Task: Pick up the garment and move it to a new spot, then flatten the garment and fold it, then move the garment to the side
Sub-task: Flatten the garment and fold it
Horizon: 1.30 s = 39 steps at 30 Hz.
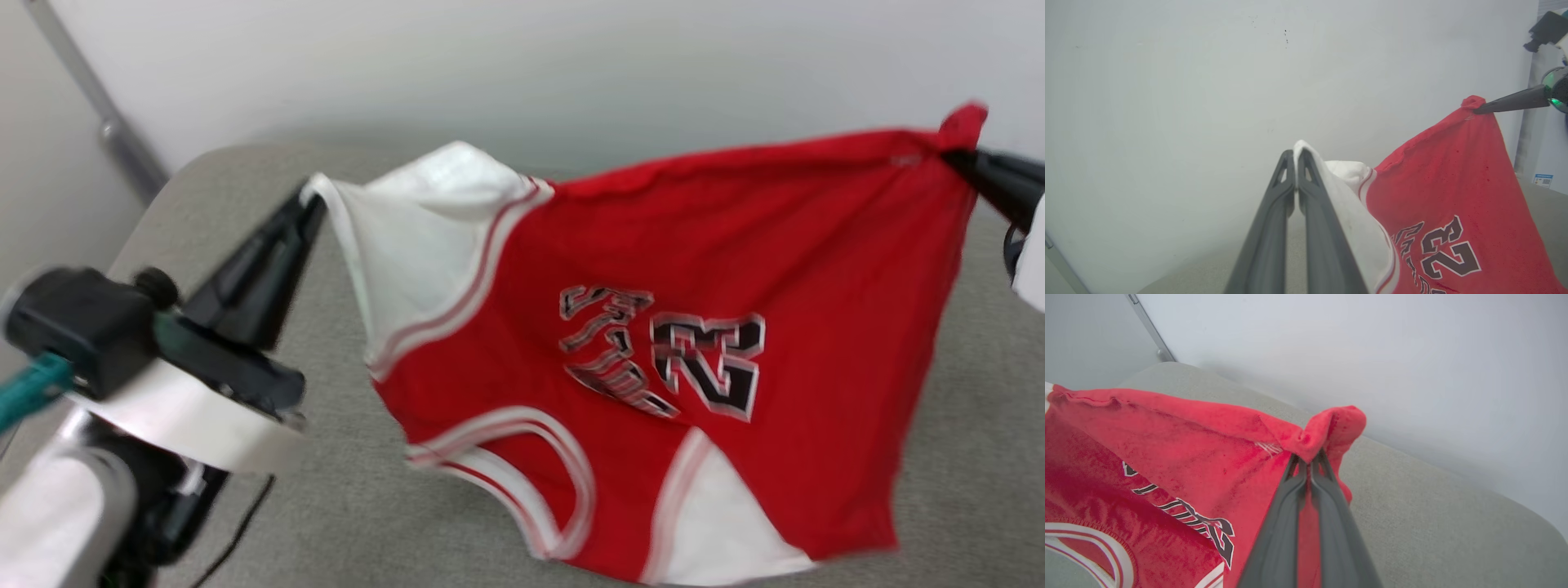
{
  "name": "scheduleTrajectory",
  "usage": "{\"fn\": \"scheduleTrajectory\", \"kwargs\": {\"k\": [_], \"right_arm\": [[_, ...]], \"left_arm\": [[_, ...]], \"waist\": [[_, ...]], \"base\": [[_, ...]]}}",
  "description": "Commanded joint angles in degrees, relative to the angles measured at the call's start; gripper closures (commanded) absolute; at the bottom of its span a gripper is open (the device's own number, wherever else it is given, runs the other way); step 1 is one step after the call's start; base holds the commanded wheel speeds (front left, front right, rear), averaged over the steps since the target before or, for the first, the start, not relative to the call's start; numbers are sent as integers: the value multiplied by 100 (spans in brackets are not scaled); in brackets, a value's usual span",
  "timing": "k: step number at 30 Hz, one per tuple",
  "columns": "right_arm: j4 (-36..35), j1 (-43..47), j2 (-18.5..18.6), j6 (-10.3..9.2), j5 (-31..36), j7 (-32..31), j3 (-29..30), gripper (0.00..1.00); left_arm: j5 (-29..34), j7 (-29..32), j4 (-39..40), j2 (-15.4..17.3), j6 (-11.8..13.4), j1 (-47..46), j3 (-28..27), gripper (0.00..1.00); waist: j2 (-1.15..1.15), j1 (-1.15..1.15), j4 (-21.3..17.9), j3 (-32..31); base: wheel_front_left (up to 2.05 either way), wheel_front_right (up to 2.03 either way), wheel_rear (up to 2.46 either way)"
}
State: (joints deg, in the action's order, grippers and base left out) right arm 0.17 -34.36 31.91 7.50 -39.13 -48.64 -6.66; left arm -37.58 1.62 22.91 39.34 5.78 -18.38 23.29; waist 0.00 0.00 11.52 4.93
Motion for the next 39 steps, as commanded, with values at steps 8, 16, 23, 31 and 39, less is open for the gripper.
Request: {"fn": "scheduleTrajectory", "kwargs": {"k": [8, 16, 23, 31, 39], "right_arm": [[-1025, -436, -151, -2, 26, 342, 358, 100], [-1401, -724, -231, -2, 109, 492, 617, 100], [-1600, -1124, -378, -2, 104, 793, 775, 100], [-1330, -2157, -345, -2, 331, 1324, 594, 100], [-172, -3769, -309, -2, 917, 2166, 129, 100]], "left_arm": [[15, 0, 351, 319, 34, -1145, -746, 100], [-89, -31, 363, 381, 12, -2089, -1185, 100], [35, -51, 207, 486, -60, -3044, -1387, 100], [124, -90, -518, 534, -489, -4644, -1318, 100], [369, -133, -2059, 355, -1036, -6445, -876, 100]], "waist": [[0, 0, -703, -129], [0, 0, -1050, 102], [0, 0, -1271, 657], [0, 0, -1395, 1665], [0, 0, -1410, 2651]], "base": [[0, 0, 0], [0, 0, 0], [0, 0, 0], [0, 0, 0], [0, 0, 0]]}}
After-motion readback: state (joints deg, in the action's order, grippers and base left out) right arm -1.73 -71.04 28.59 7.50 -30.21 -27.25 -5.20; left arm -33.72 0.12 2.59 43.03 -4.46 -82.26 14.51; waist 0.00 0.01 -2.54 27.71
